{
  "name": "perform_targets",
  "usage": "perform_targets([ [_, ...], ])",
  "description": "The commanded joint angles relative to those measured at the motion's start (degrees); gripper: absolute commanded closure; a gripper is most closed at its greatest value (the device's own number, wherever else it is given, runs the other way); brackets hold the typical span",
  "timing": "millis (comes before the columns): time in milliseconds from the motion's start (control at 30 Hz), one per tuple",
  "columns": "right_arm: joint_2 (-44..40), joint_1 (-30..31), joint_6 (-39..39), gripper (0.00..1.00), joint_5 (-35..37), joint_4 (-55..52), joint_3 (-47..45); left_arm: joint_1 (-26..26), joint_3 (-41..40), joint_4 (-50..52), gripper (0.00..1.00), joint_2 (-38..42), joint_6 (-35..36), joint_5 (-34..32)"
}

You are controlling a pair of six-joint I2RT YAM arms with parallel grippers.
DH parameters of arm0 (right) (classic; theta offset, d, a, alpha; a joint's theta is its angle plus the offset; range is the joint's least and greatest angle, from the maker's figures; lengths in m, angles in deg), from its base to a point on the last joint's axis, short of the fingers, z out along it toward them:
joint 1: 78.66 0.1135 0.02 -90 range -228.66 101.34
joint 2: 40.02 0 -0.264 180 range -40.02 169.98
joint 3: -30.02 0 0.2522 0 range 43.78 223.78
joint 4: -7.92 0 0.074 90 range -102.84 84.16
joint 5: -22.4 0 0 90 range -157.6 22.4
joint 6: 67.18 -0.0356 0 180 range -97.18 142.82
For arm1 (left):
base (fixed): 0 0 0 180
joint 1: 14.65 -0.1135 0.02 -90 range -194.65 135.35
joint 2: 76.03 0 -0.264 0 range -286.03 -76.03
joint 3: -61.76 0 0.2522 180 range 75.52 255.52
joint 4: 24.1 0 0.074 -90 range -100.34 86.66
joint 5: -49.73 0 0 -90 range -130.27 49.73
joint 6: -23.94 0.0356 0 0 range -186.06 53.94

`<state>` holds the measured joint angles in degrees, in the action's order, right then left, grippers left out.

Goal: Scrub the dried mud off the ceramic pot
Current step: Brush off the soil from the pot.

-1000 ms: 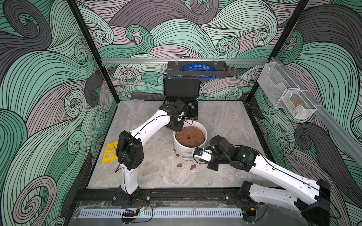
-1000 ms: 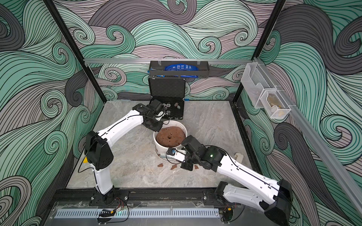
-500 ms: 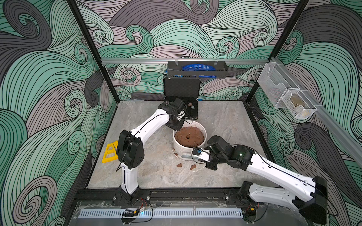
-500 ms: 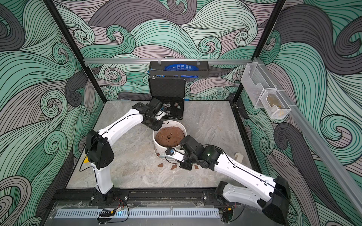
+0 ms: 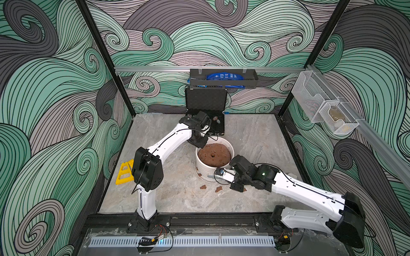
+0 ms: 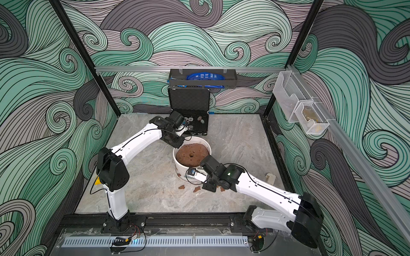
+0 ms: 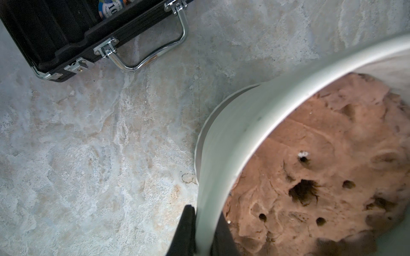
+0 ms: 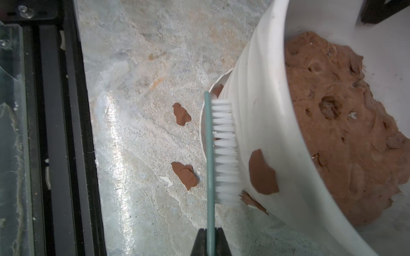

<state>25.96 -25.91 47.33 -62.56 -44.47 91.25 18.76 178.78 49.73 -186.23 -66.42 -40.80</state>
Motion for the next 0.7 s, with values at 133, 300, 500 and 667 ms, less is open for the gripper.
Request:
perform_targets([
  [133,0.91,1.49,-1.00,1.00,5.09,1.55,-2.94,-0.42,2.28,-0.05,0.86,-1.56,3.07,3.88],
  [300,0.73,3.67,-0.27,1.00,3.48,0.06,-2.80,-0.48,2.55,-0.02,0.86,-1.85,4.21,3.80],
  [500,-1.26,5.41,1.20,1.00,-1.34,-4.95,-0.05,-0.49,3.53,0.37,0.86,-2.18,8.92,3.63],
  [667,-2.62,4.93,1.10,1.00,-0.54,-6.84,1.64,-0.55,4.10,0.32,0.86,-2.44,11.07,4.06],
])
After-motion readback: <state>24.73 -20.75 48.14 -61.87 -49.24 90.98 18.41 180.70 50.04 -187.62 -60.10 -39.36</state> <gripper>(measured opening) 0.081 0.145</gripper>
